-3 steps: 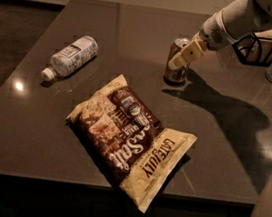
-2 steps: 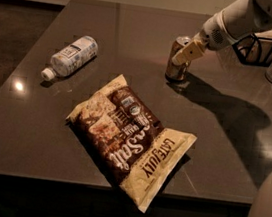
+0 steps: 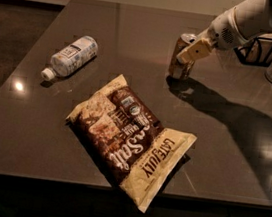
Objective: Move orange can near brown chip bag
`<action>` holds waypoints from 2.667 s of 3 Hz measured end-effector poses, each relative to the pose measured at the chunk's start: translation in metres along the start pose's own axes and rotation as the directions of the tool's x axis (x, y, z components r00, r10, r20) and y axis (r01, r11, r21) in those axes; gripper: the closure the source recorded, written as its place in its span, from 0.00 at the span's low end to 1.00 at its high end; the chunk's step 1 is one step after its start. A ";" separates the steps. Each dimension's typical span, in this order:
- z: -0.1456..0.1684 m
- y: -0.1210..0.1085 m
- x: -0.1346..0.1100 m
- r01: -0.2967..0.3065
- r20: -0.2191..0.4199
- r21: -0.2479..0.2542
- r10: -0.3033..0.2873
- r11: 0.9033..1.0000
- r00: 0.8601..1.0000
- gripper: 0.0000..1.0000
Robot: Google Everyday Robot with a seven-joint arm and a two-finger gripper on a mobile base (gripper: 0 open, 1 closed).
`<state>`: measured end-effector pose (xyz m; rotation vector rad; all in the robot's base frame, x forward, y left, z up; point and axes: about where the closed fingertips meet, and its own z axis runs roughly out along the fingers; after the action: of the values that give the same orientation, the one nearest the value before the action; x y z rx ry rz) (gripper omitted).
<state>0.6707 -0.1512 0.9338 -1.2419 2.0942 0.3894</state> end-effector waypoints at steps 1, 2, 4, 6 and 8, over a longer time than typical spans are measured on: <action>-0.019 0.022 -0.004 0.029 0.029 -0.012 -0.029 0.999 0.999 1.00; -0.031 0.049 -0.007 0.059 0.058 -0.037 -0.056 0.998 0.997 1.00; -0.033 0.092 -0.017 0.108 0.099 -0.098 -0.099 0.989 0.990 1.00; -0.005 0.120 -0.005 0.132 0.043 -0.154 -0.127 0.979 0.991 0.98; 0.007 0.128 0.001 0.148 -0.004 -0.170 -0.151 0.974 0.989 0.52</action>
Offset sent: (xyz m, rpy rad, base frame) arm -0.0866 0.0176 0.0390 0.0653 -0.0557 0.1141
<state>0.5627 -0.0833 0.9178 -1.4961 1.9990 0.4978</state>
